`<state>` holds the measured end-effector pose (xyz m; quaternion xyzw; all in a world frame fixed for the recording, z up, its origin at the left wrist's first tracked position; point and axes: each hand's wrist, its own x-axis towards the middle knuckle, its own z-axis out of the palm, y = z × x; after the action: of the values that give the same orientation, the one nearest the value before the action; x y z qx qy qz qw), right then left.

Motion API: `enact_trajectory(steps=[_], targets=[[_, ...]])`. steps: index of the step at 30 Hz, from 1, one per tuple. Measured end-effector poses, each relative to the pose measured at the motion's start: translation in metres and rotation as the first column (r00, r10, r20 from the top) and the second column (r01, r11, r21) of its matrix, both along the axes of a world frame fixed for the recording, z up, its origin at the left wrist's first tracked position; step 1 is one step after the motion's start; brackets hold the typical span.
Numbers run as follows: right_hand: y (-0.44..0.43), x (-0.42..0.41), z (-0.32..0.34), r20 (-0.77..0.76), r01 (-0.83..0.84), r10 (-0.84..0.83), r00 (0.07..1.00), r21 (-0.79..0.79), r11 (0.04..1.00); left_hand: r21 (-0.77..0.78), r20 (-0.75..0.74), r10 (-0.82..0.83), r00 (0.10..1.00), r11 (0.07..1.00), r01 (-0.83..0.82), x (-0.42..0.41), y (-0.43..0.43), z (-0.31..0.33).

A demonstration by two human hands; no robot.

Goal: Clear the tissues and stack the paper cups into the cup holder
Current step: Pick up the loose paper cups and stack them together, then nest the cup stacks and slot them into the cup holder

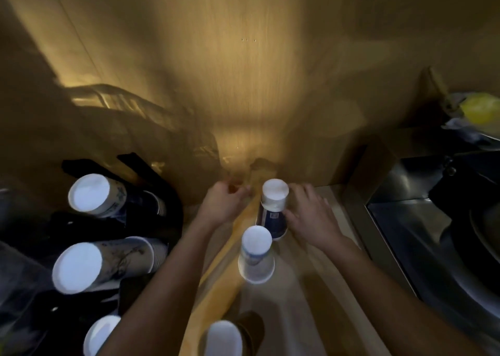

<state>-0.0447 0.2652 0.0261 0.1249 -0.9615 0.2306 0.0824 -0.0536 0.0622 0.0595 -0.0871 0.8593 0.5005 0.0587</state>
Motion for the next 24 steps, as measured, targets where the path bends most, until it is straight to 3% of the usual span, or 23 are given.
enact_trajectory(steps=[3,8,15,20,24], targets=[[0.002,0.016,0.012,-0.002,0.042,-0.043,0.999,-0.124,0.991,0.079,-0.055,0.091,0.994,0.993,-0.086,0.029,-0.013,0.011],[0.002,0.058,0.034,-0.019,-0.024,0.019,1.0,-0.279,0.96,0.269,-0.113,0.153,0.982,0.956,-0.118,0.091,-0.021,0.021],[-0.028,0.114,0.046,0.123,-0.124,0.206,0.971,-0.477,0.87,0.316,0.031,0.193,0.981,0.929,-0.193,0.152,-0.018,0.008],[-0.054,0.146,0.023,0.363,-0.123,0.384,0.849,-0.571,0.812,0.271,0.196,0.171,0.965,0.937,-0.221,0.18,-0.012,-0.012],[-0.064,0.163,0.002,0.516,-0.216,0.497,0.698,-0.51,0.833,0.3,0.297,0.101,0.949,0.934,-0.193,0.202,-0.007,-0.023]])
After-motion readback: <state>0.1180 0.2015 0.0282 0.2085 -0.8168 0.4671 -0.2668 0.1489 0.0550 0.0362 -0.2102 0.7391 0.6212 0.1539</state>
